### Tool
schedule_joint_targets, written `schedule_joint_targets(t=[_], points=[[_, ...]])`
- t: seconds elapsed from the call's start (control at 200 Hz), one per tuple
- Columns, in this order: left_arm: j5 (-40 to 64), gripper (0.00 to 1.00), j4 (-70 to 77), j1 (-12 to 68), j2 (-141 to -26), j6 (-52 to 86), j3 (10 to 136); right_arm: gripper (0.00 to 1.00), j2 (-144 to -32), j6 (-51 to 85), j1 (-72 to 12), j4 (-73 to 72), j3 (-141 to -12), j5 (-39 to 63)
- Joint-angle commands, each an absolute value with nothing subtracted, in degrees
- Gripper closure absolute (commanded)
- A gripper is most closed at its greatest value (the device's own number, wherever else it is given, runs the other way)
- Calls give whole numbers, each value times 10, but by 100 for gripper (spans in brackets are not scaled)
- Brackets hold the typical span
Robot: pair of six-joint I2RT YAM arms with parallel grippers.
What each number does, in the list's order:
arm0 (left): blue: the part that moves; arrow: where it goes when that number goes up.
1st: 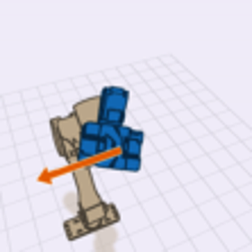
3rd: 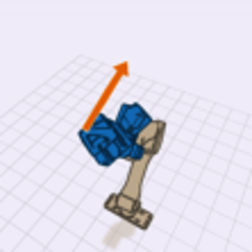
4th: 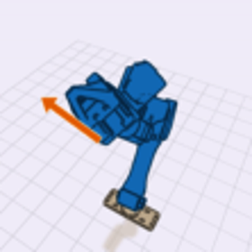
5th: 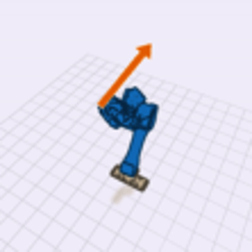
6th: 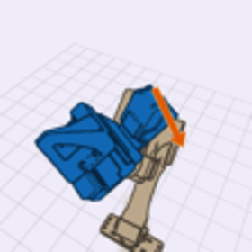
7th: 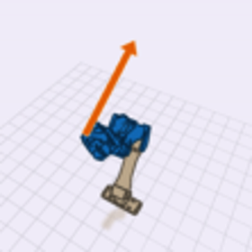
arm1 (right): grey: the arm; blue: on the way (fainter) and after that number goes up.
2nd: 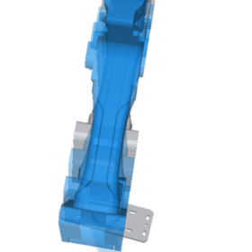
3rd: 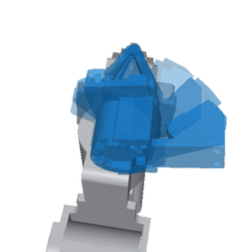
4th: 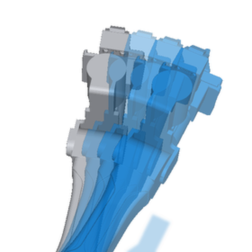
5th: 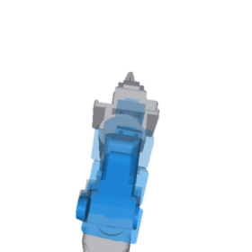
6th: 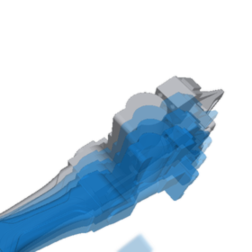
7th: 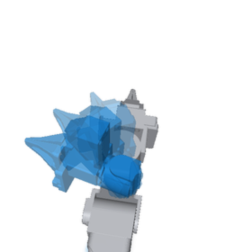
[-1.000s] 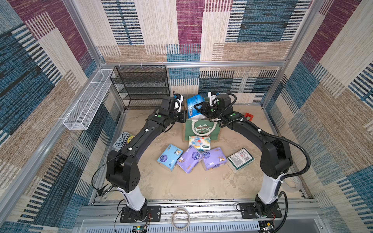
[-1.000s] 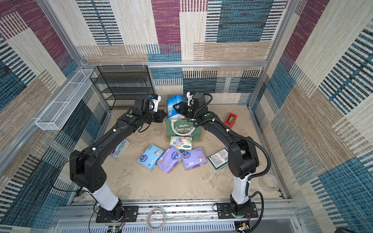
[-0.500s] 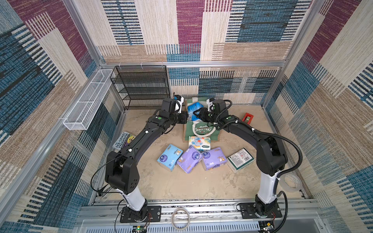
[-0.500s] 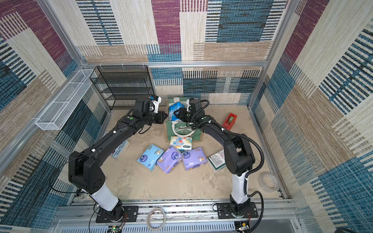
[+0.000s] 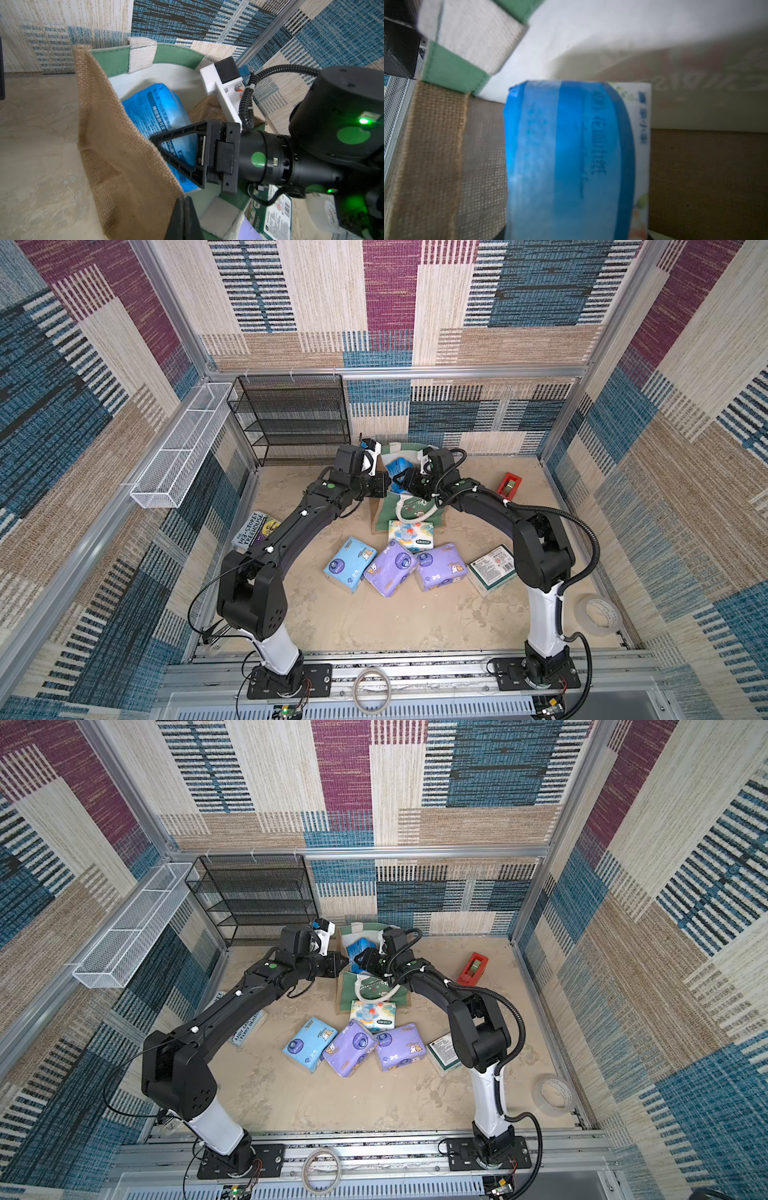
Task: Put tissues into the canvas bag
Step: Place the pack of facial tissues in the canvas bag.
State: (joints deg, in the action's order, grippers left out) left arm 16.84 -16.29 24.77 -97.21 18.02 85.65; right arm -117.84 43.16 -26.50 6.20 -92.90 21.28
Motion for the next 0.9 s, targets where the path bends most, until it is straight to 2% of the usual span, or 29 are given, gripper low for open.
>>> schedule_joint_targets(t=[0.0, 0.245, 0.466, 0.686, 0.897], points=[[185, 100, -117, 248, -960, 176, 848, 47, -1181, 396, -267, 89, -933, 218], [258, 100, -40, 248, -936, 148, 794, 45, -1206, 368, -267, 156, -981, 245], [289, 100, 15, 247, -911, 127, 744, 44, -1194, 375, -268, 140, -970, 255], [300, 100, 87, 243, -900, 162, 703, 42, -1215, 366, -269, 134, -941, 258], [286, 100, 75, 241, -909, 190, 704, 41, -1221, 392, -268, 105, -925, 253]])
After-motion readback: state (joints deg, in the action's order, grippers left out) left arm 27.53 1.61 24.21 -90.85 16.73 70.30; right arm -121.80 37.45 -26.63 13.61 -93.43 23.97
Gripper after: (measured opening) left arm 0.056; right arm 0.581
